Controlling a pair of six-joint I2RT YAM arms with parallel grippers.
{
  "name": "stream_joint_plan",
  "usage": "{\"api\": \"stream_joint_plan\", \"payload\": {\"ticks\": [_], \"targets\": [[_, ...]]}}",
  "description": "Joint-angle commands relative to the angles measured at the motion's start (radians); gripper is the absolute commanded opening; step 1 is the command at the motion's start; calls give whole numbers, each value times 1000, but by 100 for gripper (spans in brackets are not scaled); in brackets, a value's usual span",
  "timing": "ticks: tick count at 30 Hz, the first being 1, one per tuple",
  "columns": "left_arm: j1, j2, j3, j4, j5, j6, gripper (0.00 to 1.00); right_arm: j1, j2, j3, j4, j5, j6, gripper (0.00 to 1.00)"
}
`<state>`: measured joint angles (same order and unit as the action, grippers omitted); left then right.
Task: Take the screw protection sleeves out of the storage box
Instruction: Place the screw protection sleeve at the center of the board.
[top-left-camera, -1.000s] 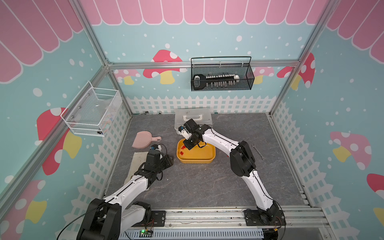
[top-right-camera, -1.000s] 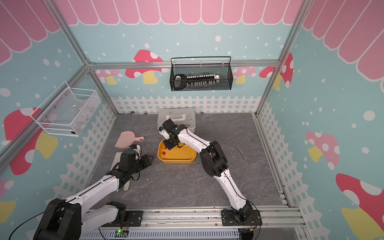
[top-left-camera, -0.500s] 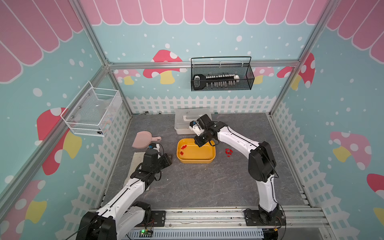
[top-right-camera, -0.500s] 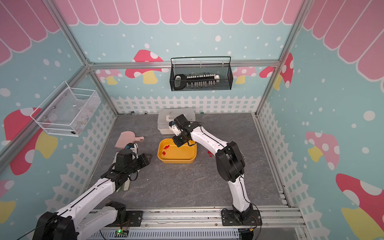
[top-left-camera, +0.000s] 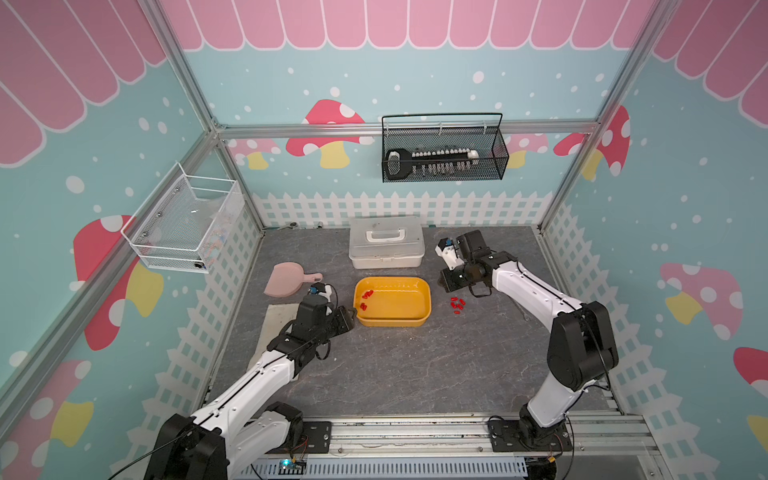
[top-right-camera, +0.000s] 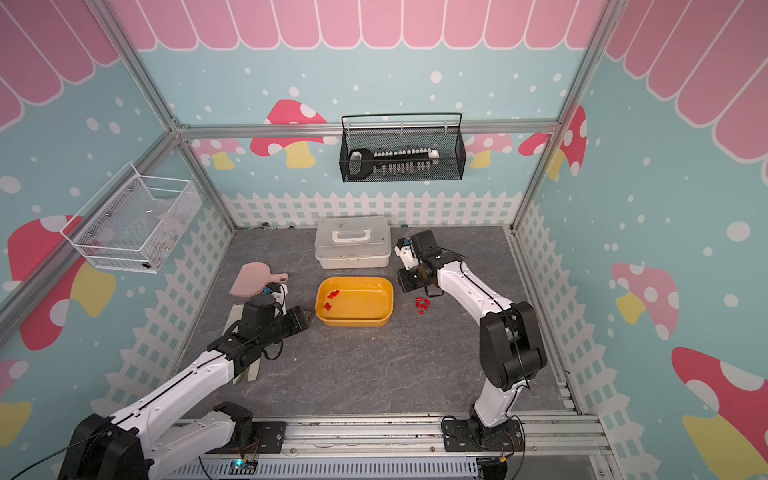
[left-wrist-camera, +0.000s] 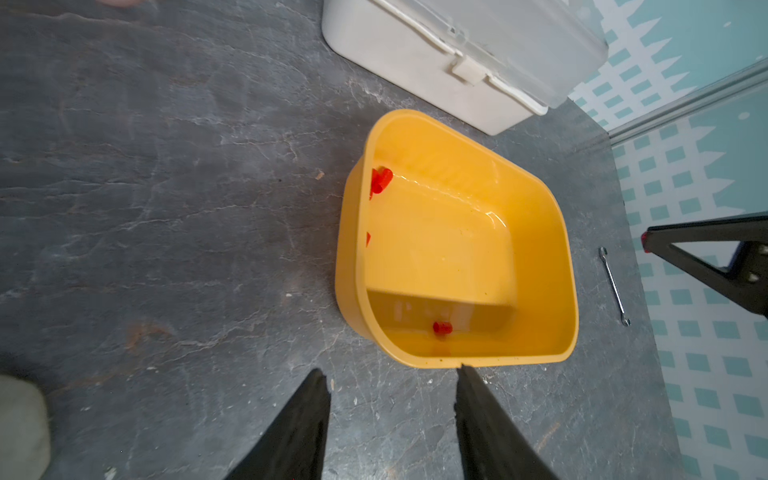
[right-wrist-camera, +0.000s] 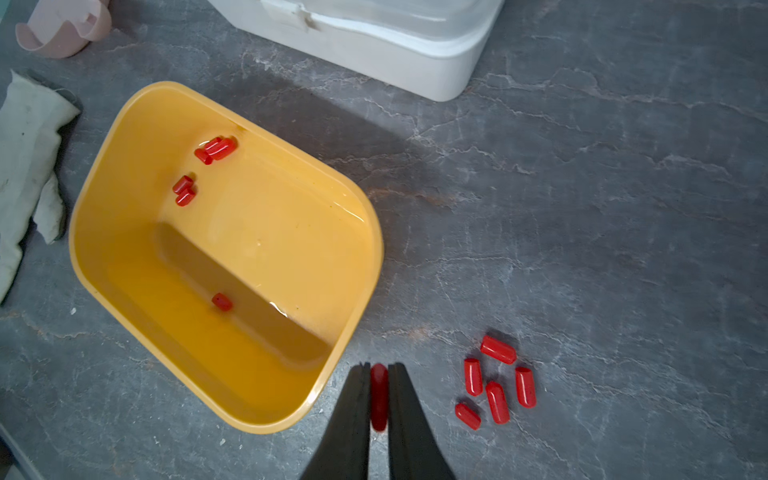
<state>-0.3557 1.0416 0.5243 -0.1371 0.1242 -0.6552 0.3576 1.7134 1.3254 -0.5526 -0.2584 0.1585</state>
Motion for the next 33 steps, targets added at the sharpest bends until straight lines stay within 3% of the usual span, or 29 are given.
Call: {"api": "stream_joint_plan", "payload": {"ticks": [1,15,33], "targets": [[-28,28,39,7,-30,-20,52,-38,-22,-68,38,-34,-5,14],[-80,43,48,18,-67,-18,52,-164,-30,-220,98,-56,-25,14],[-81,18,26,-4,-73,-15,52,-211,29,-278,117,-30,-25,14]]}}
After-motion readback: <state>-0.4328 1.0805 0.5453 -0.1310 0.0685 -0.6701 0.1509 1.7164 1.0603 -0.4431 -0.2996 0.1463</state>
